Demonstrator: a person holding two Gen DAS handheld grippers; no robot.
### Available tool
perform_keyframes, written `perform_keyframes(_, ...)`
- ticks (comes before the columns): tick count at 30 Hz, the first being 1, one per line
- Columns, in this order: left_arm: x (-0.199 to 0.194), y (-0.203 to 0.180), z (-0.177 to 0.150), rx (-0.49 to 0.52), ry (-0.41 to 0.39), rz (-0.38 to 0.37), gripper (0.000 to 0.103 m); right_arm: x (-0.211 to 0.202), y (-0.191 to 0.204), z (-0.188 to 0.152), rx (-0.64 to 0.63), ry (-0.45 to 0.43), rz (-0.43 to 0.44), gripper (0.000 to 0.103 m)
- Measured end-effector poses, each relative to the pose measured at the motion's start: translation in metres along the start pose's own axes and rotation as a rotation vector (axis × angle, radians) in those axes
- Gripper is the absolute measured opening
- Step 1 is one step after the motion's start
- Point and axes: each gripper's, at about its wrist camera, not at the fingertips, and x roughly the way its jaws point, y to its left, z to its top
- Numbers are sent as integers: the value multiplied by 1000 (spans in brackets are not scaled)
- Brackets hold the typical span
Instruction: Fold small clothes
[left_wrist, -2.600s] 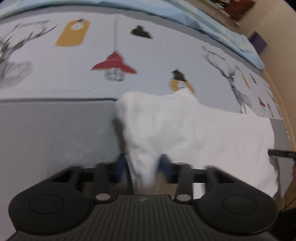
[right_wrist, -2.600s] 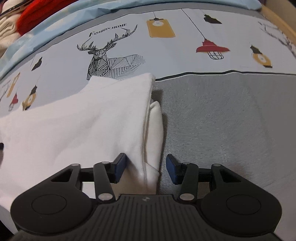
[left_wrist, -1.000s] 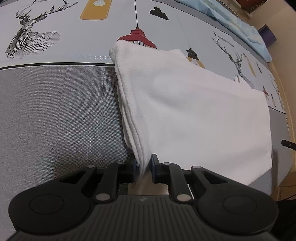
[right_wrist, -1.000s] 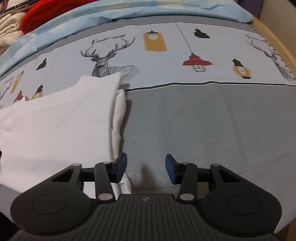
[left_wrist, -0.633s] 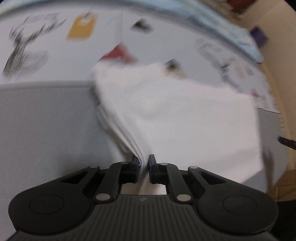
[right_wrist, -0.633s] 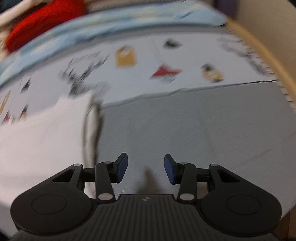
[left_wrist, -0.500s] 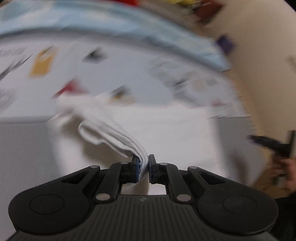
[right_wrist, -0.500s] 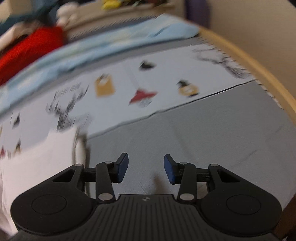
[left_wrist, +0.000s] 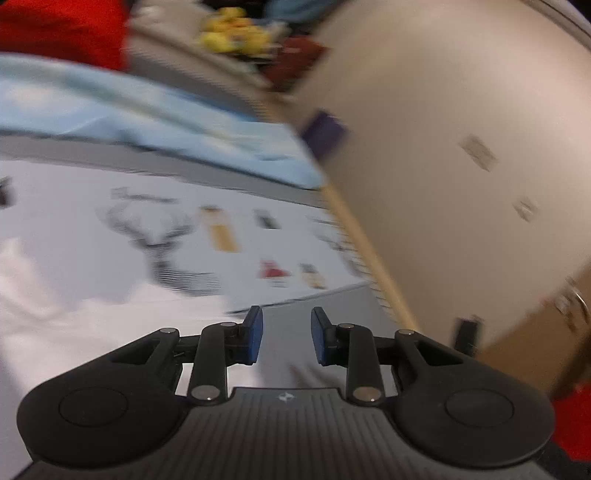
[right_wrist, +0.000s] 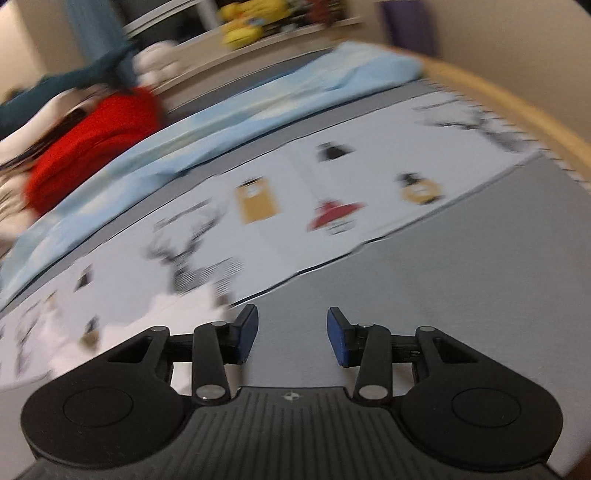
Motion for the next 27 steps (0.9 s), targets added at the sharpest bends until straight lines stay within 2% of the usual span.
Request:
perform_keyframes(4,-16,71,-4,-111,0,142,32,20,35,-11,-101,64,104,43)
perform_keyframes(7,-21,114,-4,-180,9,230,32,37,66,-20,-178,121,136,44)
perform_keyframes(9,-27,136,-1,-219,15,284,32,47,87,-28,-229,137,148,51)
perform_keyframes(10,-31,145,2,-241,6,298,32,53,98,-31,-259,150,145,51)
perform_keyframes(15,-57,179,6,-367,-50,339,32,85,150,-37,-350,155,195,54)
perform_keyframes(18,-69,185,4,-366,-38,348,32,106,177,-35,-387,155,239,60)
perform_keyframes(22,-87,192,5,-344,-30,356,32,135,205,-34,-429,188,296,61)
perform_keyframes(27,-104,203,3,-331,-27,367,32,163,225,-43,-478,279,327,61)
